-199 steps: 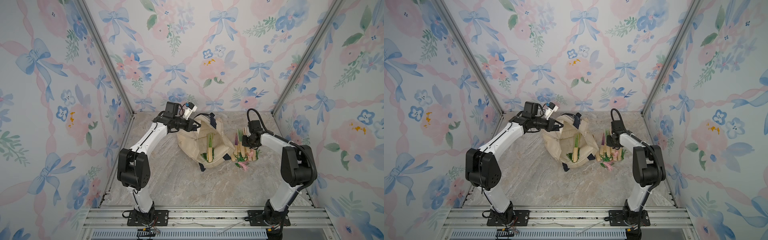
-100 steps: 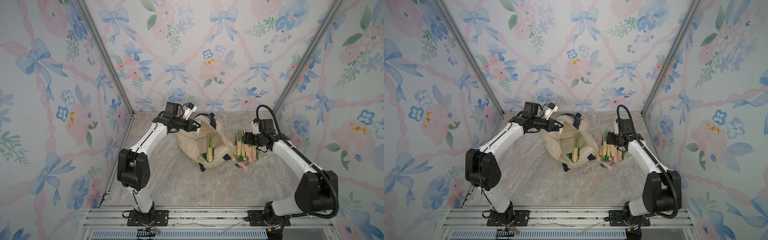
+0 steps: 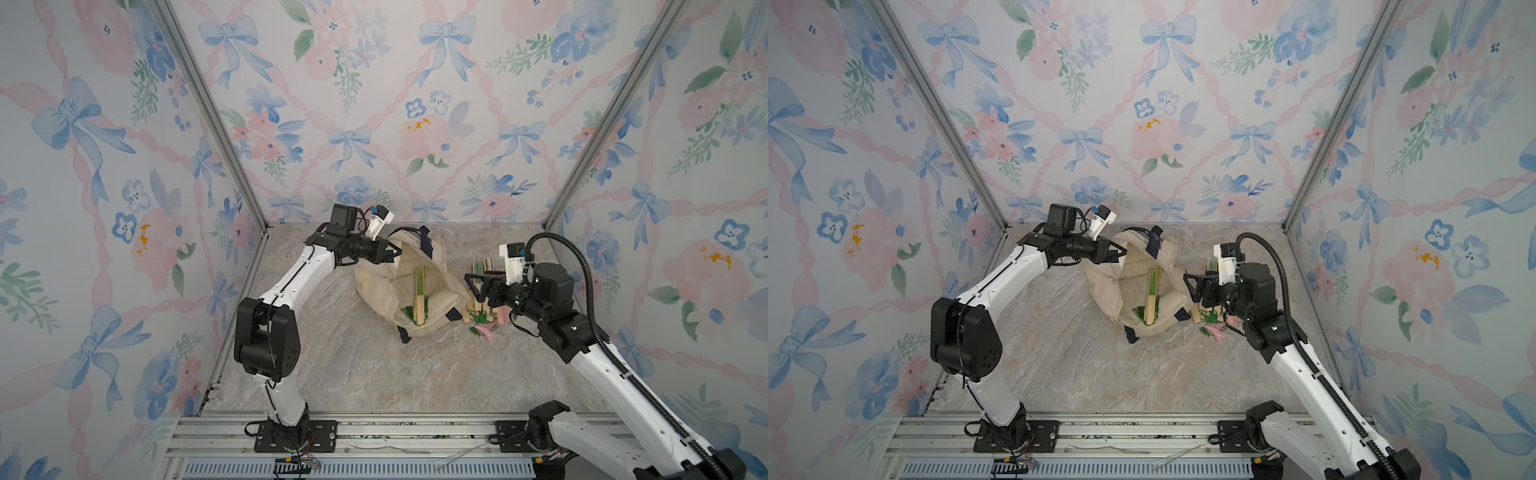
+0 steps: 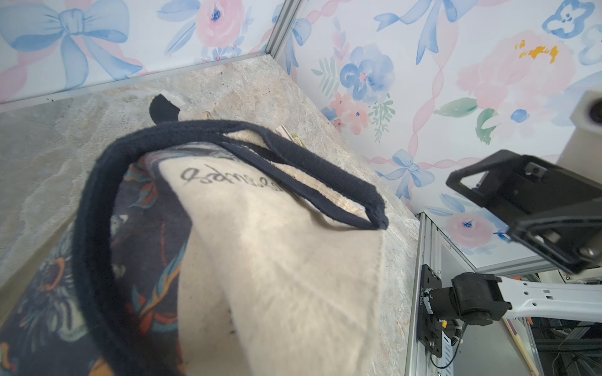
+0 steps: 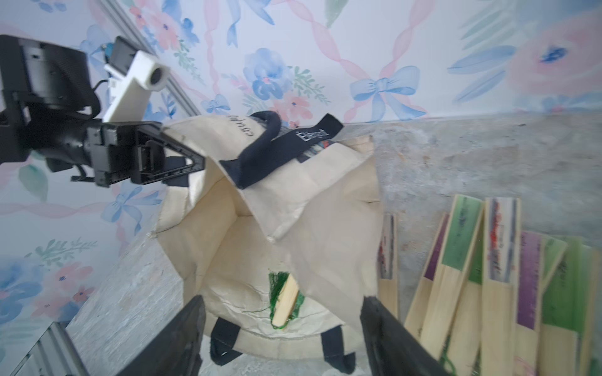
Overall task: Take out the folding fans from the tote bags
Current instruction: Pick up the folding fan from the canvas bag.
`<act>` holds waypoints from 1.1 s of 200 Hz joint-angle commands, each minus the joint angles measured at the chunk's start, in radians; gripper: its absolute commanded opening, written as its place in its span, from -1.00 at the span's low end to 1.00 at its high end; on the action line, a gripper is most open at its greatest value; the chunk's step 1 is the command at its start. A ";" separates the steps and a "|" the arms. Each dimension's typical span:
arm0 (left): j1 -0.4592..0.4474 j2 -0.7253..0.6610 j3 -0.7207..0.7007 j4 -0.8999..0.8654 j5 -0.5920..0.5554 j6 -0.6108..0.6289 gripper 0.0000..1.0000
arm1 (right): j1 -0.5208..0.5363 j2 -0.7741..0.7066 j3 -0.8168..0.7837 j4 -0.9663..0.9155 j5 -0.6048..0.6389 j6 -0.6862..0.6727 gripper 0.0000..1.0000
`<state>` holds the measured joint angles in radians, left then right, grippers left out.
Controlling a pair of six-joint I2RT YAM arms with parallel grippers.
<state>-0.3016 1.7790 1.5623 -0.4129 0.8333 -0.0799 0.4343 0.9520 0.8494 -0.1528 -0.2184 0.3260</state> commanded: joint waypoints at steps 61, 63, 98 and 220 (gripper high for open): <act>-0.009 -0.007 0.024 0.026 -0.016 -0.025 -1.00 | 0.411 0.426 -0.058 0.323 0.502 0.092 0.47; -0.010 -0.006 0.026 0.026 -0.015 -0.025 -1.00 | 0.410 0.437 -0.055 0.324 0.507 0.104 0.47; -0.011 0.012 0.034 0.026 -0.009 -0.027 -1.00 | 0.399 0.613 0.008 0.333 0.575 0.169 0.47; -0.019 0.000 0.034 0.026 0.015 -0.021 -1.00 | 0.297 0.972 0.382 0.025 0.552 0.166 0.32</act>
<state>-0.3141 1.7813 1.5753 -0.4133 0.8085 -0.0986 0.7551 1.8938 1.1984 -0.0887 0.3637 0.4721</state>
